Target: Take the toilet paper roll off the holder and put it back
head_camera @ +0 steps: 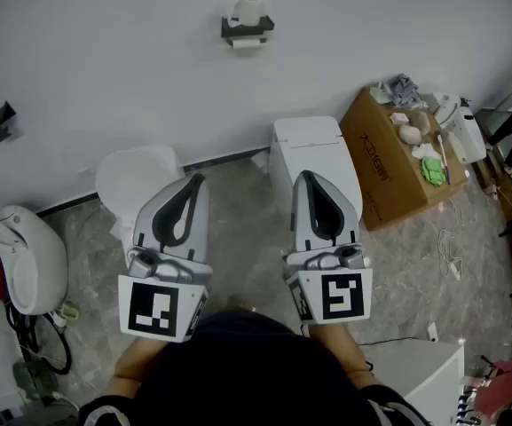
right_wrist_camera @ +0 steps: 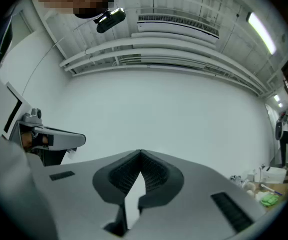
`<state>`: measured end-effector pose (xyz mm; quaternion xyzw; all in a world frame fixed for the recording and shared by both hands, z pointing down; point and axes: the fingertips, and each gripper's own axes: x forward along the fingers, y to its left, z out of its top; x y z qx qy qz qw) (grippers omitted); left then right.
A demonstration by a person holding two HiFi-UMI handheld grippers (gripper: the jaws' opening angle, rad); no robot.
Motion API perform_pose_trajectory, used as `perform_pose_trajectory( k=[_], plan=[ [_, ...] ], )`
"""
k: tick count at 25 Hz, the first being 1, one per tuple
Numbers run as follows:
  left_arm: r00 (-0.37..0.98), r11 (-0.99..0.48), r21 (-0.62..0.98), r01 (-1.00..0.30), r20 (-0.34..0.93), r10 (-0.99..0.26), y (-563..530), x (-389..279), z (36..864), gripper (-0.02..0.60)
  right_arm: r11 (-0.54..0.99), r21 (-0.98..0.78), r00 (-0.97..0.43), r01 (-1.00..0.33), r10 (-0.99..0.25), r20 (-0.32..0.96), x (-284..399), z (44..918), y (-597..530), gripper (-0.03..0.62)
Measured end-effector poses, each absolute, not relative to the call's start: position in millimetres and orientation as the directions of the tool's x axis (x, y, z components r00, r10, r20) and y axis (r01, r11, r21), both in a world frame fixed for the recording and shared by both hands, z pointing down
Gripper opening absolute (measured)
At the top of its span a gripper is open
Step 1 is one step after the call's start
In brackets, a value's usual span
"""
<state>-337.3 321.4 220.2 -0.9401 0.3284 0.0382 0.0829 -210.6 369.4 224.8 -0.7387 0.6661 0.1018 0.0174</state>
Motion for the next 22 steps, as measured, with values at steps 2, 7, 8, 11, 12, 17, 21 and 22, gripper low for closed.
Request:
perform_pose_trajectory(
  k=[2, 7, 8, 11, 12, 17, 21, 22],
  plan=[
    [0.784, -0.773, -0.13, -0.621, -0.112, -0.611, 329.4, -333.3, 226.5, 0.0, -0.108, 0.104, 0.088, -0.989, -0.979, -0.182, -208.9, 227.5, 375.6, 0.015],
    [0.786, -0.775, -0.144, -0.616, -0.174, -0.593, 342.6, -325.5, 222.6, 0.001, -0.079, 0.061, 0.066, -0.995, -0.979, -0.194, -206.2, 231.9, 383.6, 0.015],
    [0.784, -0.771, -0.147, -0.619, -0.169, -0.597, 342.0, -325.4, 224.0, 0.001, -0.076, 0.059, 0.063, -0.995, -0.979, -0.193, -205.9, 232.5, 383.7, 0.015],
    [0.79, -0.781, -0.121, -0.612, -0.081, -0.607, 338.9, -320.5, 237.4, 0.002, -0.062, 0.05, 0.052, -0.997, -0.982, -0.183, -202.7, 234.1, 382.3, 0.015],
    [0.795, -0.786, -0.12, -0.607, -0.078, -0.602, 337.8, -317.9, 238.1, 0.003, -0.058, 0.049, 0.048, -0.997, -0.983, -0.177, -201.5, 235.1, 381.2, 0.015],
    [0.8, -0.79, -0.129, -0.6, -0.091, -0.593, 322.1, -308.8, 241.7, 0.028, -0.047, 0.064, 0.037, -0.997, -0.988, -0.152, -197.4, 243.7, 365.8, 0.015],
    [0.798, -0.789, -0.117, -0.602, -0.094, -0.595, 297.0, -297.5, 244.7, 0.103, -0.056, 0.07, 0.045, -0.996, -0.988, -0.145, -184.5, 246.8, 347.1, 0.015],
    [0.8, -0.791, -0.118, -0.6, -0.094, -0.593, 289.1, -293.0, 245.0, 0.115, -0.06, 0.071, 0.049, -0.996, -0.988, -0.145, -179.8, 247.2, 340.5, 0.015]
  ],
)
